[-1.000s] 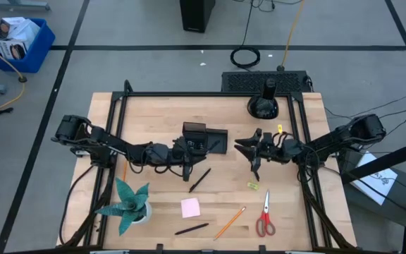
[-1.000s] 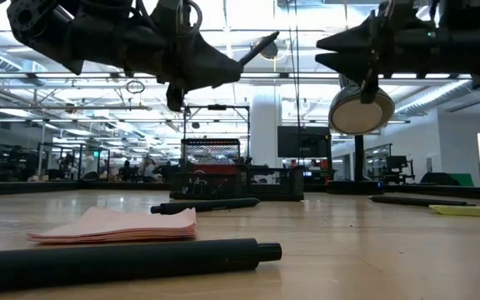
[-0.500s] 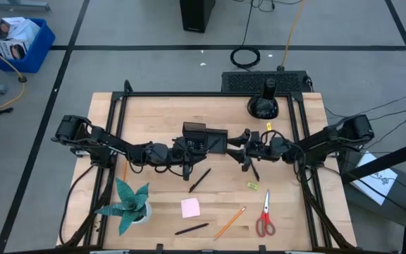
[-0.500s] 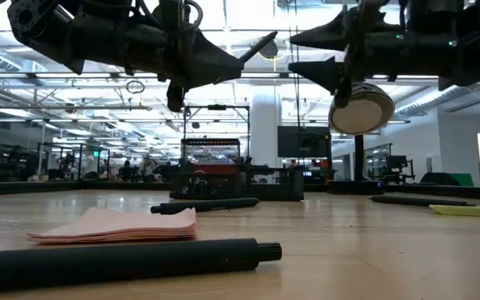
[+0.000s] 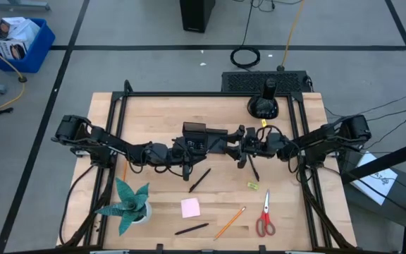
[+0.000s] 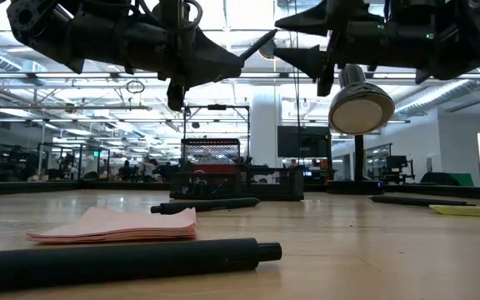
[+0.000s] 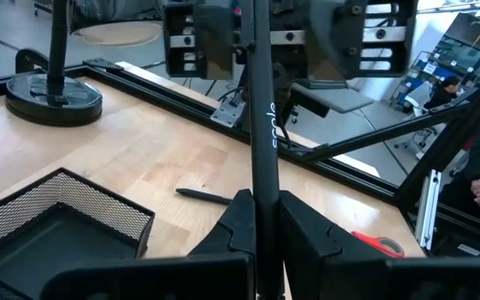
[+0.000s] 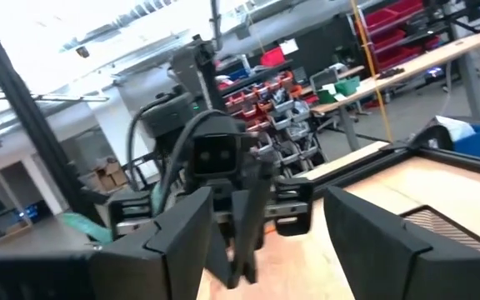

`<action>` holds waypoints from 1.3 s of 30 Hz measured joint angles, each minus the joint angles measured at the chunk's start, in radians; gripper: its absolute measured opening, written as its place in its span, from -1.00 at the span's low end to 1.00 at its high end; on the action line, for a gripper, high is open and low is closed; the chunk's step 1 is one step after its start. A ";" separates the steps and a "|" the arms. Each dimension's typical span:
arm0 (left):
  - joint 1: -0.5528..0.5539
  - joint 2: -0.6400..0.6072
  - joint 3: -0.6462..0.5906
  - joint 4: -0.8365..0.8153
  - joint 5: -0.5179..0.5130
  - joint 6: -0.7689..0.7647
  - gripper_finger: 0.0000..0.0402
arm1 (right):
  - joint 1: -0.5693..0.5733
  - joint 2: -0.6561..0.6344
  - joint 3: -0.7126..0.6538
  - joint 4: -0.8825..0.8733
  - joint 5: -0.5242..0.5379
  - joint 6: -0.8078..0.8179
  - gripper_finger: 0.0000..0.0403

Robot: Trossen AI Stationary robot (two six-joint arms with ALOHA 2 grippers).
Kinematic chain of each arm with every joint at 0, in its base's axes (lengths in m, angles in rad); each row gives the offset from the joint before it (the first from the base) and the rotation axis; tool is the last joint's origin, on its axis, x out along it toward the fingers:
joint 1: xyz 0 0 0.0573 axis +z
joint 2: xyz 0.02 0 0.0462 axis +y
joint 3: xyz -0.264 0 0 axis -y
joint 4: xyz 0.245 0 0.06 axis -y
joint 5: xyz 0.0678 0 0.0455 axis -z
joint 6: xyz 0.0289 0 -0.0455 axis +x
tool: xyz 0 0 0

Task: Pick and place office supplies into organizer
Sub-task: Put the black pen into the black desk organizer

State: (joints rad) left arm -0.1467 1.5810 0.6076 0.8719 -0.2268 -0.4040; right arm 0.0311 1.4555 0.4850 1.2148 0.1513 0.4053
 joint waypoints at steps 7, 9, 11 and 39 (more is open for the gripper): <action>0.000 0.000 0.000 0.000 0.001 -0.001 -0.88 | -0.027 0.000 0.023 -0.016 -0.048 -0.003 0.08; 0.000 0.000 0.000 0.000 0.001 -0.001 -0.87 | -0.036 0.000 0.038 -0.062 -0.050 -0.005 0.07; 0.000 0.000 0.000 0.000 0.001 -0.001 -0.85 | -0.041 0.000 0.049 -0.093 -0.050 -0.005 0.07; 0.001 0.000 0.000 -0.001 0.001 -0.006 -0.87 | -0.065 0.004 0.064 -0.090 -0.130 0.002 -0.38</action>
State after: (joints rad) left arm -0.1455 1.5810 0.6075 0.8711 -0.2260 -0.4095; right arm -0.0340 1.4599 0.5488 1.1250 0.0212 0.4068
